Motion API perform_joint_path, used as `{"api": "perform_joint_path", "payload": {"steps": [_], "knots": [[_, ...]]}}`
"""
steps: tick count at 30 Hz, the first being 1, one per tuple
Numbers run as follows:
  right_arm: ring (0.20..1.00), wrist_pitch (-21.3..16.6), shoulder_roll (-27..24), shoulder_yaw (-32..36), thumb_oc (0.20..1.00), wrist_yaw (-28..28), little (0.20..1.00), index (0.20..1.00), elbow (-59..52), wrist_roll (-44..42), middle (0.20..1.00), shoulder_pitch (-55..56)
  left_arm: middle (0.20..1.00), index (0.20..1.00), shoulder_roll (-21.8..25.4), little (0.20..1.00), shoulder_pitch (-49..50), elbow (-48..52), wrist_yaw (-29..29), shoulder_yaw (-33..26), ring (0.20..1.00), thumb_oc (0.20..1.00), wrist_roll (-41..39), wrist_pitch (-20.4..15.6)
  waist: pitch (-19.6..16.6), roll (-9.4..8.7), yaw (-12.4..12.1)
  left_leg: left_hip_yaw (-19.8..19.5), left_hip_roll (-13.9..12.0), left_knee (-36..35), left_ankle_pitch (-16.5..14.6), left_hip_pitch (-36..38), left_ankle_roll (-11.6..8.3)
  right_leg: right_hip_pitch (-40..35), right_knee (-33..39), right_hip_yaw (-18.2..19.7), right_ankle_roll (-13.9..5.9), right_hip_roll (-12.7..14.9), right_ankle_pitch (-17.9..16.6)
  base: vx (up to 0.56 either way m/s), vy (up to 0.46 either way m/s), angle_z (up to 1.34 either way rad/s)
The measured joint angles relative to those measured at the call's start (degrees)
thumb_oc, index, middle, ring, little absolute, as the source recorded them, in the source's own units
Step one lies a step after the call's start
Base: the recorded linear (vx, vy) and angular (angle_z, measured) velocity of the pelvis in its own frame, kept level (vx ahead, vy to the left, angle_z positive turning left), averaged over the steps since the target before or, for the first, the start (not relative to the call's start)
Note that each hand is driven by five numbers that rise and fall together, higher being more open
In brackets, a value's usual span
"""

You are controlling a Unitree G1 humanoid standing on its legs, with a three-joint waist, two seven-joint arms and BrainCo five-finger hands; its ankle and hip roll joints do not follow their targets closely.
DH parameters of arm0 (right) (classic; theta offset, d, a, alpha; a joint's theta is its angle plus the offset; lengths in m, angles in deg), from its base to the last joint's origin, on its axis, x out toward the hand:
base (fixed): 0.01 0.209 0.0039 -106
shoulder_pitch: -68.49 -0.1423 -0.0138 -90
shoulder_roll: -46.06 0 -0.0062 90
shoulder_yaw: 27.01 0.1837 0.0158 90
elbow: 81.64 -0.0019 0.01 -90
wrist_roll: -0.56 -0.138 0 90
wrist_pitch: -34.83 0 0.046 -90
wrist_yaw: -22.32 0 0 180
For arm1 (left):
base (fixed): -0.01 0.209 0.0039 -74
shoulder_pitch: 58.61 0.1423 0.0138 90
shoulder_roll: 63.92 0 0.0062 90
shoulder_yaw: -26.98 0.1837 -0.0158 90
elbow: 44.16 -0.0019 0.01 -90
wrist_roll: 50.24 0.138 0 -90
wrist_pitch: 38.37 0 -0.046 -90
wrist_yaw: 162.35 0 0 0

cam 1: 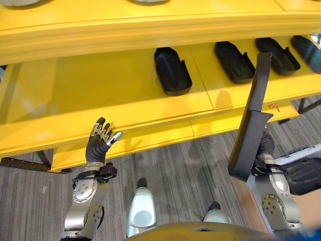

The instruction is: Move parts from the plastic box to the shelf.

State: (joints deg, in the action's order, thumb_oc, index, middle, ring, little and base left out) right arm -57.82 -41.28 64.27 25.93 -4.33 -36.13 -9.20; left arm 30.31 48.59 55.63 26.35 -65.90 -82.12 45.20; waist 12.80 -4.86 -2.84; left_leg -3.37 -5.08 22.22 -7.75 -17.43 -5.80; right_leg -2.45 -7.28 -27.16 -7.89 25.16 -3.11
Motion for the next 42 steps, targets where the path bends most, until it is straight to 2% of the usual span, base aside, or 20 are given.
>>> {"api": "perform_joint_path", "payload": {"steps": [2,4,6,7,9,12,14,15,18,25,29,32,33,34,35,37,38,39,40,42], "knots": [[0.2,0.2,0.8,-0.4,0.2,-0.2,0.2,0.2,0.0,0.0,0.2,0.1,1.0,1.0,0.5,1.0,0.4,-0.1,0.1,-0.6,1.0,1.0,0.0,0.0,-0.1,0.29,-0.3,0.9,1.0,0.1,-0.7,0.1,0.73,0.6,-0.7,0.1,3.45,1.2,-3.6,0.06,0.196,0.12],[0.2,0.4,1.7,-1.4,0.2,-0.3,0.2,0.2,0.1,0.0,0.2,-0.1,1.0,1.0,0.9,1.0,0.6,-0.2,0.1,-1.4,1.0,1.0,0.1,0.0,-0.2,0.5,-0.8,2.8,0.8,-1.4,-0.4,0.8,1.97,2.1,-1.4,0.6,5.16,2.5,-8.1,0.07,0.271,-0.25],[0.2,0.6,1.8,-3.9,0.2,-0.5,0.2,0.2,0.4,0.4,0.2,-1.8,1.0,1.0,1.0,1.0,0.6,-0.6,0.4,-2.3,1.0,1.0,0.1,0.0,0.3,1.32,-1.3,5.4,0.6,-3.2,0.3,2.7,4.01,6.2,-4.0,0.4,5.42,3.4,-13.7,0.02,0.204,-0.61],[0.2,0.6,1.8,-4.5,0.2,-0.7,0.2,0.2,0.4,0.4,0.2,-1.9,1.0,1.0,0.7,1.0,-0.3,-0.6,0.4,-2.2,1.0,1.0,0.1,0.0,0.4,1.28,-0.9,5.5,0.5,-4.3,0.9,3.5,4.73,7.3,-5.2,1.4,4.74,2.5,-11.7,0.04,0.043,-0.55],[0.2,1.1,1.4,-6.5,0.2,-1.3,0.2,0.2,0.7,0.4,0.2,-2.2,1.0,1.0,0.7,1.0,-1.0,-0.7,0.4,-2.5,1.0,1.0,0.0,-0.1,0.8,2.16,-0.4,6.2,-1.2,-11.9,4.4,7.7,4.72,9.1,-5.6,8.2,2.1,-6.7,-1.3,0.02,-0.006,-0.3],[0.2,1.0,1.0,-6.4,0.2,-1.7,0.2,0.2,0.8,0.3,0.2,-2.4,1.0,1.0,0.6,1.0,-0.4,-0.3,0.4,-2.2,1.0,1.0,0.0,-0.1,0.0,0.09,0.7,7.6,0.0,-16.4,6.8,10.3,4.33,9.4,-1.4,8.8,2.97,-11.0,-1.1,0.06,-0.106,-0.08],[0.2,1.0,0.5,-6.2,0.2,-2.0,0.2,0.2,0.6,0.3,0.2,-1.9,1.0,1.0,-0.6,1.0,0.1,-0.3,0.4,-1.5,1.0,1.0,0.0,0.0,-0.5,-0.77,2.0,7.3,1.1,-18.6,7.9,11.5,3.32,6.6,5.9,13.3,3.4,-14.0,-0.5,0.11,-0.203,0.12],[0.2,1.0,-0.1,-6.3,0.2,-2.1,0.2,0.2,0.8,0.3,0.2,-1.8,1.0,1.0,-1.5,1.0,0.1,-0.3,0.4,-1.2,1.0,1.0,0.0,0.0,-0.5,-0.38,2.1,7.1,1.1,-18.6,8.0,11.6,3.13,5.7,7.6,15.7,2.56,-14.7,-0.7,0.07,-0.176,0.13],[0.2,1.1,-2.9,-6.3,0.2,-2.4,0.2,0.2,0.8,0.2,0.2,-1.3,1.0,1.0,-4.0,1.0,1.9,0.0,0.2,-0.5,1.0,1.0,-0.1,0.0,-0.5,2.24,2.2,7.5,-1.5,-20.8,8.8,13.2,1.54,4.6,9.7,15.6,2.84,-17.1,-1.1,0.08,-0.19,-0.12],[0.2,1.1,-5.4,-4.8,0.2,-3.0,0.2,0.2,0.8,-0.3,0.2,-0.4,1.0,1.0,-4.5,1.0,1.8,0.0,-0.1,0.2,1.0,1.0,-0.5,0.0,-0.4,2.97,3.4,5.0,-3.8,-21.5,9.7,13.9,-0.26,0.8,12.5,12.8,4.64,-20.6,-0.7,0.03,-0.152,0.18],[0.2,1.1,-6.0,-4.4,0.2,-3.2,0.2,0.2,0.7,-0.2,0.2,-0.3,1.0,1.0,-4.4,1.0,0.2,0.0,0.0,1.0,1.0,1.0,-0.7,0.0,0.4,3.49,2.3,1.1,-3.5,-17.5,8.5,11.5,-0.78,0.3,12.4,10.4,5.11,-20.3,0.1,-0.01,-0.043,0.31],[0.2,1.1,-5.8,-4.4,0.2,-3.2,0.2,0.2,0.7,-0.3,0.2,-1.0,1.0,1.0,-4.2,1.0,0.3,0.0,0.0,1.1,1.0,1.0,-0.8,0.0,1.4,3.82,1.9,1.4,-4.0,-17.2,7.2,10.5,-0.28,0.3,11.8,10.0,5.61,-19.5,-0.1,0.02,0.16,0.11],[0.2,1.0,-5.6,-4.5,0.2,-3.2,0.2,0.2,0.7,-0.3,0.2,-1.5,1.0,1.0,-3.5,1.0,-0.3,-0.1,0.0,1.1,1.0,1.0,-0.8,0.0,2.1,2.78,2.0,2.7,-4.9,-12.9,5.5,9.0,0.94,1.3,10.4,9.1,6.38,-18.2,0.6,0.01,0.264,0.17],[0.2,1.0,-5.2,-4.4,0.2,-3.2,0.2,0.2,0.7,-0.4,0.2,-1.7,1.0,1.0,-3.2,1.0,-1.0,-0.2,0.0,1.1,1.0,1.0,-0.8,0.0,2.2,2.63,2.4,2.2,-7.2,-9.1,4.8,7.0,0.45,2.4,9.1,8.8,5.94,-17.1,0.9,0.07,0.417,0.28],[0.2,1.0,-5.1,-4.3,0.2,-2.9,0.2,0.2,0.7,-0.7,0.2,-1.9,1.0,1.0,-3.4,1.0,-1.5,-0.1,0.1,1.1,1.0,1.0,-0.8,0.0,2.6,2.86,3.1,2.8,-11.6,-8.6,4.9,6.2,-0.18,3.2,7.1,8.6,5.12,-16.5,1.9,0.05,0.25,0.29],[0.2,1.0,-5.1,-2.6,0.2,-2.3,0.2,0.2,0.8,-0.9,0.2,-1.3,1.0,1.0,-4.7,1.0,-3.1,-1.5,0.0,1.5,1.0,1.0,-0.8,0.1,3.2,4.6,4.7,4.9,-17.2,-11.7,6.2,7.6,-2.76,3.9,2.2,7.6,2.68,-15.3,4.2,0.11,0.222,0.47],[0.2,1.0,-6.5,-2.1,0.2,-1.9,0.2,0.2,0.5,-1.0,0.2,-1.0,1.0,1.0,-5.2,1.0,-2.9,-1.2,0.1,2.3,1.0,1.0,-0.9,0.1,2.9,6.52,5.8,5.6,-18.2,-14.7,7.3,8.8,-1.1,4.2,0.0,7.3,1.24,-14.7,5.5,0.14,0.274,0.39],[0.2,1.0,-6.5,-2.1,0.2,-1.9,0.2,0.2,0.5,-1.0,0.2,-1.0,1.0,1.0,-5.2,1.0,-2.9,-1.1,0.0,2.3,1.0,1.0,-0.9,0.1,2.8,6.57,5.8,5.5,-18.2,-14.8,7.3,8.8,-1.08,4.2,0.0,7.4,1.22,-14.6,5.5,0.1,0.245,0.12],[0.2,1.1,-5.7,-2.5,0.2,-1.6,0.2,0.2,1.2,-0.9,0.2,-1.5,1.0,1.0,-3.6,1.0,-3.2,-0.5,0.1,2.3,1.0,1.0,-0.9,0.0,2.5,5.75,5.0,4.8,-15.1,-16.1,8.0,10.3,-7.4,5.5,-2.0,9.3,0.14,-10.8,5.5,0.11,0.245,0.04],[0.2,1.1,-4.0,-5.0,0.2,-1.8,0.2,0.2,1.0,-0.9,0.2,-1.1,1.0,1.0,-0.7,1.0,-3.5,0.0,-0.1,1.6,1.0,1.0,-0.9,0.0,2.2,2.81,4.1,4.4,-10.3,-15.7,8.0,9.7,-5.93,5.1,-1.1,9.6,2.49,-7.4,4.2,0.09,0.191,0.27]]}}
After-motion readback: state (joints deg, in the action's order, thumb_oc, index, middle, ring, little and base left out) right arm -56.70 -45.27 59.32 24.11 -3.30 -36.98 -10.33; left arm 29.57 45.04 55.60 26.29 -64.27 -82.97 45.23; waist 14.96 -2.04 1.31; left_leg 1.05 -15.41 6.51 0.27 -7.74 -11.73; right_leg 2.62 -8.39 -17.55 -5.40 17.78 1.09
